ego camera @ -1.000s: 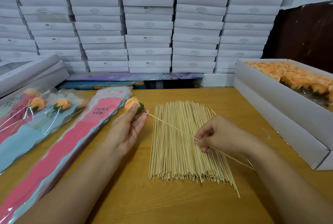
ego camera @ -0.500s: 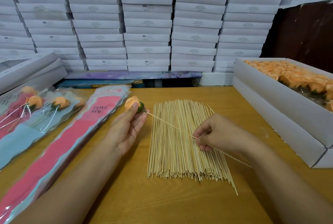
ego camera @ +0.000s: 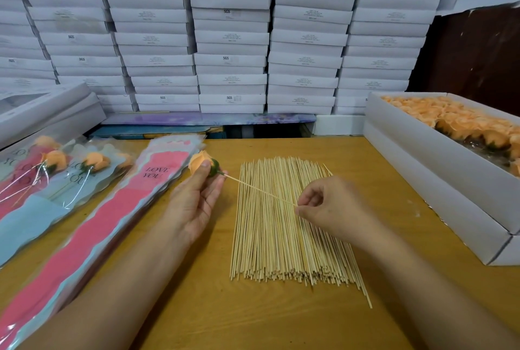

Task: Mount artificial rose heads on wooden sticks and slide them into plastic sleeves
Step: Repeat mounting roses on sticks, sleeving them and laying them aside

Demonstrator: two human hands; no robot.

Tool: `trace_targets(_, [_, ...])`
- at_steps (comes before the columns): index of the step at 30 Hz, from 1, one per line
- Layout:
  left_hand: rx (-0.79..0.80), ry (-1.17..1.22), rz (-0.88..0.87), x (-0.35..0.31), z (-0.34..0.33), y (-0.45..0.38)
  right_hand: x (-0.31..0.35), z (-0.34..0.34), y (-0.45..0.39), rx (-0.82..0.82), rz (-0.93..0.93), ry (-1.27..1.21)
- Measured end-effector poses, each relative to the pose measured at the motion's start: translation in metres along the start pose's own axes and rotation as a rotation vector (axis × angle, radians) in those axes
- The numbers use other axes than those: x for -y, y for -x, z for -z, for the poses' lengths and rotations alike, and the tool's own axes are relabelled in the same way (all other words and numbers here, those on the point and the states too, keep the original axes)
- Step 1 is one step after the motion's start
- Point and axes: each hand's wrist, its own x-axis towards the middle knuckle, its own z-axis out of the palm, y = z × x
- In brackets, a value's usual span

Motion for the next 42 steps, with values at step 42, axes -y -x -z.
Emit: trace_targets(42, [-0.030, -0.005, 0.040, 0.004, 0.000, 0.009, 0.000, -0.013, 0.002, -0.124, 0.088, 0.215])
